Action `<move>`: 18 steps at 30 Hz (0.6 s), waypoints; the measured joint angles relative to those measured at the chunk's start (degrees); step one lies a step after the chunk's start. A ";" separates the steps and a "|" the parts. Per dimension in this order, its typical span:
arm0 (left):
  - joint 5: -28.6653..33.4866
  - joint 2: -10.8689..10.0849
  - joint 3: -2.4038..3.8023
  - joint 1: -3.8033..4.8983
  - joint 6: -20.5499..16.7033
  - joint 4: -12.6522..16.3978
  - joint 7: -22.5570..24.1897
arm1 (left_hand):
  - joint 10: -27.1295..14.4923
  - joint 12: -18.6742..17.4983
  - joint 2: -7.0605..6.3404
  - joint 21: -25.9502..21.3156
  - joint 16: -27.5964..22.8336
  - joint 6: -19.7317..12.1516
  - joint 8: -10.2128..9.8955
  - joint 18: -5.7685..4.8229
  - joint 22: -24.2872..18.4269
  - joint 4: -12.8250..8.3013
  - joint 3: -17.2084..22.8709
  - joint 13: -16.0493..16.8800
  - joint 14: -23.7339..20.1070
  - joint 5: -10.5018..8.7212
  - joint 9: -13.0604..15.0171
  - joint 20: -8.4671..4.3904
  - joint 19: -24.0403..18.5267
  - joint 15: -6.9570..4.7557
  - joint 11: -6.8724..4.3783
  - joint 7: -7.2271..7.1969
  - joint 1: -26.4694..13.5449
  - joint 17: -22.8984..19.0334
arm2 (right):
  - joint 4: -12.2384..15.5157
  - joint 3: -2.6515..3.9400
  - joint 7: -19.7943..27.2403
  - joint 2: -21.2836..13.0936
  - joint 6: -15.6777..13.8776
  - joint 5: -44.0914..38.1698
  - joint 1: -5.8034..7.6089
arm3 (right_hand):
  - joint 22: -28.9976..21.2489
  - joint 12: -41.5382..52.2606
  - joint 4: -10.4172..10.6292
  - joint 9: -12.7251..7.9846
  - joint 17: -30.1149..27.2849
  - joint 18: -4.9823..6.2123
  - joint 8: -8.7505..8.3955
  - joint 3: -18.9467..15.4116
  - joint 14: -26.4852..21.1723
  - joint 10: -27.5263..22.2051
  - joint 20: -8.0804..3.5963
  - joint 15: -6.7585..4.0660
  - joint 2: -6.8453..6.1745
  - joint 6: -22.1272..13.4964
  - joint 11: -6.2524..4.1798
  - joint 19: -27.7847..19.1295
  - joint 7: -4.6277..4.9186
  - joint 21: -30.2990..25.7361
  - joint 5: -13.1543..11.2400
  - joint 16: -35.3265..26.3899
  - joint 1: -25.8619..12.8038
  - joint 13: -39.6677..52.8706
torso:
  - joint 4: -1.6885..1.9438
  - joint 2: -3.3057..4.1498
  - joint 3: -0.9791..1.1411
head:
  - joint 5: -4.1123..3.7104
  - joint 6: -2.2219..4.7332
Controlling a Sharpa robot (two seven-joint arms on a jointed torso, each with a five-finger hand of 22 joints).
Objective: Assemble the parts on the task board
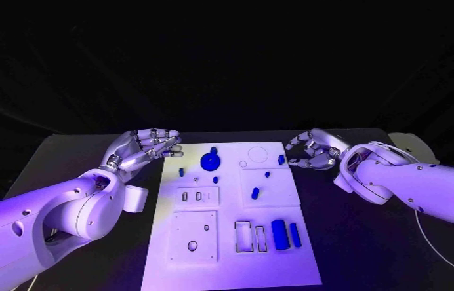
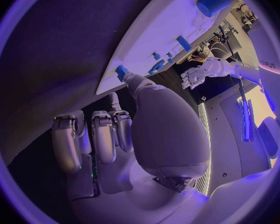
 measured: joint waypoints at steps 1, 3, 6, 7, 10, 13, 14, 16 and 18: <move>-0.03 0.02 0.00 0.00 0.02 -0.01 0.00 | 0.00 0.00 0.00 0.00 0.00 0.00 0.00 -0.01 0.00 0.00 0.00 0.00 0.00 0.00 0.00 0.00 0.00 0.00 0.00 0.00 0.00 0.00 | -0.14 0.00 -0.03 0.21 0.00 -0.05 -0.11 | 0.00 0.00 0.00 0.00 0.00 0.00 -0.04 0.00 0.00 0.00 0.00 0.00 0.00 0.00 0.00 0.00 0.00 0.00 0.00 0.00 0.00 0.00 | 0.00 0.00 0.01 | -0.05 -0.01; -0.09 0.08 0.00 0.00 0.08 -0.03 0.01 | 0.00 0.00 0.00 0.00 0.00 0.00 0.00 -0.01 0.00 0.00 0.00 0.00 0.00 0.00 0.00 0.00 0.00 0.00 0.00 0.00 0.00 0.00 | -0.38 -0.01 -0.16 0.64 -0.02 -0.15 -0.31 | 0.00 0.00 0.00 0.00 0.00 0.00 -0.04 0.00 0.00 0.00 0.00 0.00 0.00 0.00 0.00 0.00 0.00 0.00 0.00 0.00 0.00 0.00 | 0.03 0.00 0.01 | -0.14 -0.03; -0.16 0.13 -0.01 0.00 0.16 -0.08 0.01 | 0.00 0.00 0.00 0.00 0.00 0.00 0.00 0.00 0.00 0.00 0.00 0.00 0.00 0.00 0.00 0.00 0.00 0.00 0.00 0.00 0.00 0.00 | -0.68 -0.01 -0.40 1.32 -0.05 -0.32 -0.56 | 0.00 0.00 0.00 0.00 0.00 0.00 -0.04 0.00 0.00 0.00 0.00 0.00 0.00 0.00 0.00 0.00 0.00 0.00 0.00 0.00 0.00 0.00 | 0.09 0.00 0.00 | -0.18 -0.12; -0.18 0.13 -0.01 0.00 0.17 -0.09 0.01 | 0.00 0.00 0.00 0.00 0.00 0.00 0.00 0.00 0.00 0.00 0.00 0.00 0.00 0.00 0.00 0.00 0.00 0.00 0.00 0.00 0.00 0.00 | -0.73 -0.01 -0.47 1.49 -0.06 -0.37 -0.63 | 0.00 0.00 0.00 0.00 0.00 0.00 -0.04 0.00 0.00 0.00 0.00 0.00 0.00 0.00 0.00 0.00 0.00 0.00 0.00 0.00 0.00 0.00 | 0.09 0.00 -0.02 | -0.18 -0.15; -0.22 0.13 -0.01 -0.01 0.21 -0.12 0.02 | 0.00 0.00 0.00 0.00 0.00 0.00 0.00 0.00 0.00 0.00 0.00 -0.01 0.00 0.00 0.00 0.00 0.00 0.00 0.00 0.00 0.00 0.05 | -0.82 -0.01 -0.69 1.91 -0.07 -0.52 -0.83 | -0.01 0.00 0.00 0.00 -0.01 0.00 -0.04 0.00 0.00 0.00 0.00 0.00 0.00 0.02 0.00 0.00 0.01 0.00 0.00 0.00 0.00 0.00 | 0.12 0.01 -0.04 | 0.10 -0.27; -0.26 0.12 -0.01 -0.02 0.21 -0.14 0.01 | 0.00 0.00 -0.01 0.00 0.00 0.00 0.00 0.00 0.01 0.00 0.00 -0.01 0.00 0.00 -0.01 0.00 0.00 0.00 0.00 0.00 -0.01 0.06 | -0.87 -0.01 -0.87 2.25 -0.12 -0.64 -1.00 | -0.01 0.00 0.00 0.00 -0.01 0.00 -0.04 0.00 0.00 0.00 0.00 0.01 0.00 0.35 0.00 0.00 0.29 0.00 0.00 0.00 0.00 0.00 | 0.11 0.03 -0.06 | 0.23 -0.32; -0.27 0.11 -0.01 -0.02 0.21 -0.15 0.01 | 0.00 0.00 -0.16 0.00 0.00 0.00 0.00 0.00 0.01 0.00 0.00 -0.01 0.00 0.00 -0.01 0.00 0.00 0.00 0.00 0.00 -0.16 0.11 | -0.86 -0.01 -0.91 2.34 -0.14 -0.67 -1.05 | -0.01 0.00 0.00 0.00 -0.01 0.00 -0.04 0.00 0.00 0.00 0.01 0.00 0.00 0.52 0.00 0.00 0.12 0.00 0.00 0.00 -0.01 0.00 | 0.09 0.03 -0.06 | 0.29 -0.35; -0.28 0.08 -0.01 -0.01 0.21 -0.19 -0.06 | 0.00 0.00 -0.22 0.00 0.00 0.00 0.00 0.00 -0.04 0.00 0.00 -0.01 0.00 0.00 -0.01 0.00 0.00 0.00 0.00 0.00 -0.22 0.11 | -0.84 0.00 -0.99 2.53 -0.20 -0.73 -1.15 | -0.01 0.00 0.01 0.09 -0.01 0.00 -0.04 0.00 0.00 0.00 0.00 0.01 0.45 0.85 0.00 0.00 -0.04 0.00 0.00 0.00 0.18 -0.01 | 0.09 0.03 -0.06 | 0.35 -0.39; -0.29 0.07 -0.01 -0.01 0.21 -0.21 -0.13 | 0.00 0.00 -0.22 0.00 0.00 0.00 0.00 0.00 -0.04 0.00 0.00 -0.01 0.00 0.00 -0.01 0.00 0.00 0.00 0.00 0.00 -0.22 0.10 | -0.82 0.00 -1.06 2.67 -0.28 -0.77 -1.19 | -0.01 0.00 0.01 0.18 -0.01 0.00 -0.04 0.00 0.00 0.00 0.01 0.01 0.58 1.27 0.00 0.00 -0.23 0.00 0.00 0.00 0.02 -0.01 | 0.06 0.03 -0.06 | 0.41 -0.42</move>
